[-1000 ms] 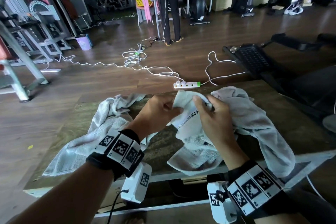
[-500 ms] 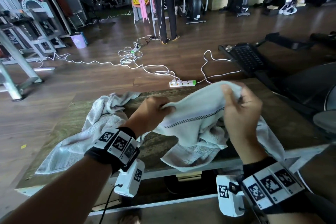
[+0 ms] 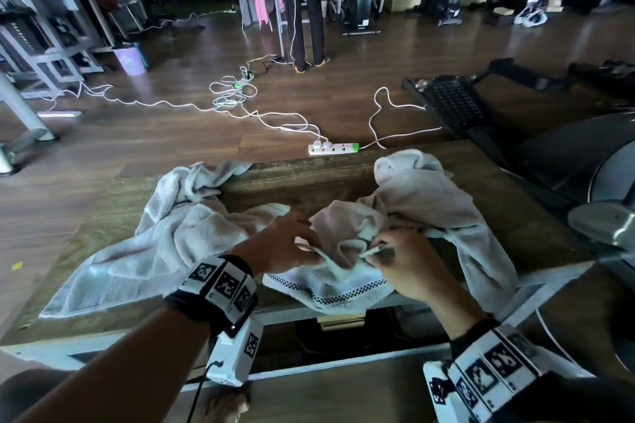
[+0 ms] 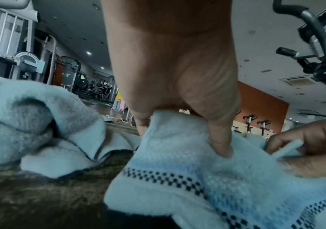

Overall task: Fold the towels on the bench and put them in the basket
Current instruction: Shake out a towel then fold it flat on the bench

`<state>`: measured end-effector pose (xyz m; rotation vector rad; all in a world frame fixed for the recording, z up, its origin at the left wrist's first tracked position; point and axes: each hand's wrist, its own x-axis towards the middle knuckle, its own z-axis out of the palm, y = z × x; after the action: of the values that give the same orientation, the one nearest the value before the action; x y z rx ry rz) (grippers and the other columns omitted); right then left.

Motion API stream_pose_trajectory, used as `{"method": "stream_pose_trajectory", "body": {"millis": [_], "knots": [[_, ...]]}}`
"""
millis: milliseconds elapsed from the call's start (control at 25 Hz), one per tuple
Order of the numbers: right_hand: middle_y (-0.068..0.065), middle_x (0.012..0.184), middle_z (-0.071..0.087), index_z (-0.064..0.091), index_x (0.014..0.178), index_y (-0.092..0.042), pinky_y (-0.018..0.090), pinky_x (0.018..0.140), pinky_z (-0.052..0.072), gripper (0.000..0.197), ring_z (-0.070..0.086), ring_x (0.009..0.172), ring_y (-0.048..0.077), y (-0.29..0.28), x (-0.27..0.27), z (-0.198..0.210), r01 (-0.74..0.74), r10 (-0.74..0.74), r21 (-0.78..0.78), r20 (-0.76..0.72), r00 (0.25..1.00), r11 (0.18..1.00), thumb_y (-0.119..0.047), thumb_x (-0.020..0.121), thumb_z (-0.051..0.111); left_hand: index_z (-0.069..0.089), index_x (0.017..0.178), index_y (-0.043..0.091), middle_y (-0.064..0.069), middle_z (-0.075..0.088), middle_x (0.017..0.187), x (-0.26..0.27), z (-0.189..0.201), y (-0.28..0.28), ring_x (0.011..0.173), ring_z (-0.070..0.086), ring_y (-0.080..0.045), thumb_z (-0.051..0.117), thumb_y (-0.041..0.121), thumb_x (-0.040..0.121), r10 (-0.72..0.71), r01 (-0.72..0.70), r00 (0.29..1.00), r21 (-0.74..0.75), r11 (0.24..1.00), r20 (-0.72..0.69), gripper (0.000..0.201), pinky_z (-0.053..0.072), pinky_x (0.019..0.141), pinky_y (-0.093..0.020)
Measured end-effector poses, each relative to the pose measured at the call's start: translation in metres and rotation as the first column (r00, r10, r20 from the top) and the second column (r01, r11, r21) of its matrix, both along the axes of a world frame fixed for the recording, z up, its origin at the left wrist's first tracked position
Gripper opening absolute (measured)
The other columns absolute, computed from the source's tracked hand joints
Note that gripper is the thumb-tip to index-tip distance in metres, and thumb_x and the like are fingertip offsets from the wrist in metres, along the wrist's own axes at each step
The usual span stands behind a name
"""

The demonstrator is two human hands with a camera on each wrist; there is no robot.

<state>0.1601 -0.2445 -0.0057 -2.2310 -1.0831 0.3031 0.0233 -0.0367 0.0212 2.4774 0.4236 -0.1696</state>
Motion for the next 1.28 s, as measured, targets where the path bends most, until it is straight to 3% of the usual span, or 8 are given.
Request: {"method": "stream_pose_trajectory", "body": {"millis": [120, 200, 320, 520, 760, 920, 1080, 1280], "knots": [[-0.009, 0.081, 0.066, 0.067, 0.079, -0.021, 0.035, 0.065, 0.052, 0.006, 0.063, 0.074, 0.011, 0.009, -0.006, 0.008, -0.002, -0.010, 0.091, 0.127, 0.992, 0.996, -0.024, 0.084, 0.070, 0.066, 0.074, 0.057, 0.011, 0.021, 0.157, 0.011, -0.013, -0.006, 0.145, 0.012, -0.022, 0.079, 0.053, 0.064, -0.041, 0.041, 0.997, 0.010, 0.999, -0.060, 0.017, 0.022, 0.117, -0.053], [-0.014, 0.070, 0.056, 0.056, 0.072, -0.021, 0.021, 0.060, 0.042, 0.018, 0.054, 0.065, 0.001, 0.015, -0.010, 0.021, -0.012, -0.019, 0.277, 0.110, 0.994, 0.961, -0.015, 0.086, 0.066, 0.070, 0.086, 0.048, 0.008, 0.037, 0.152, 0.017, -0.018, -0.009, 0.143, 0.024, -0.021, 0.074, 0.057, 0.059, -0.133, 0.133, 0.991, 0.006, 0.991, 0.022, 0.029, 0.028, 0.115, -0.048], [-0.006, 0.078, 0.058, 0.057, 0.080, -0.012, 0.017, 0.066, 0.044, 0.012, 0.056, 0.072, 0.003, 0.025, -0.011, 0.033, -0.021, -0.029, 0.375, 0.127, 0.991, 0.927, -0.017, 0.089, 0.062, 0.076, 0.086, 0.025, 0.008, 0.071, 0.104, 0.025, -0.020, -0.003, 0.099, 0.066, -0.012, 0.077, 0.036, 0.068, -0.098, 0.143, 0.955, -0.146, 0.979, 0.278, 0.021, 0.053, 0.089, -0.041], [-0.006, 0.101, 0.066, 0.068, 0.082, -0.018, 0.037, 0.065, 0.054, 0.010, 0.064, 0.074, 0.009, 0.033, -0.006, 0.022, -0.030, 0.029, 0.017, 0.034, 0.999, 0.999, -0.025, 0.089, 0.065, 0.076, 0.084, 0.017, 0.004, 0.073, 0.081, 0.027, -0.016, 0.008, 0.076, 0.069, -0.014, 0.076, 0.014, 0.073, -0.025, 0.066, 0.946, -0.118, 0.991, 0.323, 0.011, 0.057, 0.070, -0.037], [-0.005, 0.056, 0.046, 0.039, 0.055, -0.020, 0.033, 0.056, 0.032, 0.039, 0.047, 0.056, 0.021, 0.110, 0.023, 0.112, 0.041, -0.126, 0.345, 0.226, 0.966, 0.938, -0.027, 0.084, 0.064, 0.071, 0.078, 0.013, 0.001, 0.069, 0.077, 0.067, 0.080, 0.082, 0.072, 0.066, -0.020, 0.069, 0.021, 0.074, 0.016, -0.072, 0.795, 0.069, 0.995, 0.607, 0.009, 0.052, 0.064, -0.036], [0.005, 0.078, 0.062, 0.057, 0.068, -0.011, 0.039, 0.068, 0.049, 0.026, 0.060, 0.074, 0.030, 0.211, 0.106, 0.170, 0.019, -0.164, 0.441, 0.294, 0.941, 0.897, -0.027, 0.087, 0.066, 0.076, 0.080, 0.017, -0.002, 0.071, 0.088, 0.112, 0.164, 0.157, 0.077, 0.063, -0.021, 0.066, 0.021, 0.075, 0.093, -0.307, 0.742, 0.213, 0.928, 0.664, 0.012, 0.052, 0.072, -0.033], [0.009, 0.107, 0.067, 0.075, 0.100, -0.015, 0.033, 0.088, 0.050, 0.025, 0.063, 0.099, 0.030, 0.243, 0.173, 0.179, 0.199, -0.338, 0.434, 0.272, 0.901, 0.879, -0.035, 0.086, 0.070, 0.076, 0.090, 0.024, -0.001, 0.067, 0.106, 0.113, 0.181, 0.216, 0.090, 0.062, -0.016, 0.070, 0.020, 0.082, 0.276, -0.513, 0.737, 0.246, 0.822, 0.617, 0.010, 0.050, 0.088, -0.028], [0.005, 0.086, 0.076, 0.079, 0.095, -0.017, 0.032, 0.079, 0.055, 0.020, 0.068, 0.082, 0.013, 0.234, 0.182, 0.171, 0.225, -0.304, 0.461, 0.103, 0.947, 0.858, -0.033, 0.083, 0.075, 0.073, 0.101, 0.034, -0.010, 0.063, 0.118, 0.093, 0.163, 0.234, 0.103, 0.064, -0.038, 0.066, 0.028, 0.084, 0.492, -0.665, 0.715, 0.266, 0.698, 0.496, 0.020, 0.051, 0.088, -0.038]]}}
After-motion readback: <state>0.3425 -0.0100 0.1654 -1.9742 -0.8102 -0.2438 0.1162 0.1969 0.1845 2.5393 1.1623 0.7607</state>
